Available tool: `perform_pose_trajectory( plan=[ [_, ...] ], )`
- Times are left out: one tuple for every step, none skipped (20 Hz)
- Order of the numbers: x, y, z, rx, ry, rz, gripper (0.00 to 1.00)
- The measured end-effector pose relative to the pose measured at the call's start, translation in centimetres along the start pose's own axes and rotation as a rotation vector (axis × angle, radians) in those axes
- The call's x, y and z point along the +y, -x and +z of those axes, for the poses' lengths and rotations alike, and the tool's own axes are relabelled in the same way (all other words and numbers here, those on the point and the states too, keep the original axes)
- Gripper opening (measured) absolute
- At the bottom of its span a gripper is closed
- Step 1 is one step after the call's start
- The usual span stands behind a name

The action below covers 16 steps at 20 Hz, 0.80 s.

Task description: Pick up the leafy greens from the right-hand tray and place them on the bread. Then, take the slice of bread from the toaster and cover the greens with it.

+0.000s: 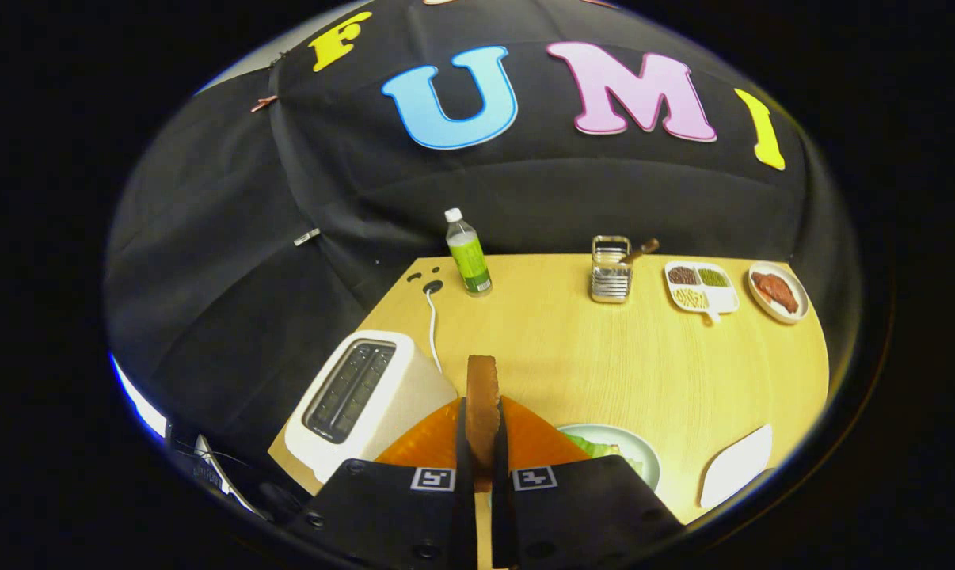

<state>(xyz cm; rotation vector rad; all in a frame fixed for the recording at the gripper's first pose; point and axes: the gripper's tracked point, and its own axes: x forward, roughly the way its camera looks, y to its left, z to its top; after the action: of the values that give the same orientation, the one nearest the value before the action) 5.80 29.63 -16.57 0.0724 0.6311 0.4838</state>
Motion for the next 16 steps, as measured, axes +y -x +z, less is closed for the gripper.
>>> perform_pose_trajectory(
  plan=[
    [-0.8,0.1,-0.9,0.012,-0.019,0.006,0.12],
    [-1.3,-0.1,-1.7,0.027,-0.044,0.012,0.12],
    [-2.0,-0.3,-2.5,0.038,-0.073,0.01,0.12],
    [-2.5,-0.6,-3.0,0.041,-0.097,0.007,0.12],
    [-3.3,-0.8,-3.6,0.044,-0.113,0.002,0.12],
    [-3.9,-1.1,-4.2,0.053,-0.126,-0.003,0.11],
    [-4.5,-1.4,-5.0,0.063,-0.139,-0.007,0.12],
    [-5.0,-1.7,-5.5,0.072,-0.151,-0.012,0.11],
    [-5.5,-1.7,-5.8,0.076,-0.168,-0.014,0.11],
    [-6.0,-2.0,-6.2,0.079,-0.183,-0.019,0.11],
    [-6.5,-2.1,-6.6,0.083,-0.195,-0.024,0.12],
    [-7.1,-2.2,-6.7,0.078,-0.201,-0.033,0.11],
    [-7.8,-2.2,-7.0,0.08,-0.204,-0.039,0.11],
    [-8.5,-2.3,-7.4,0.083,-0.205,-0.046,0.11],
    [-9.2,-2.4,-7.8,0.089,-0.208,-0.055,0.11],
    [-9.8,-2.4,-8.2,0.094,-0.216,-0.062,0.11]
  ],
)
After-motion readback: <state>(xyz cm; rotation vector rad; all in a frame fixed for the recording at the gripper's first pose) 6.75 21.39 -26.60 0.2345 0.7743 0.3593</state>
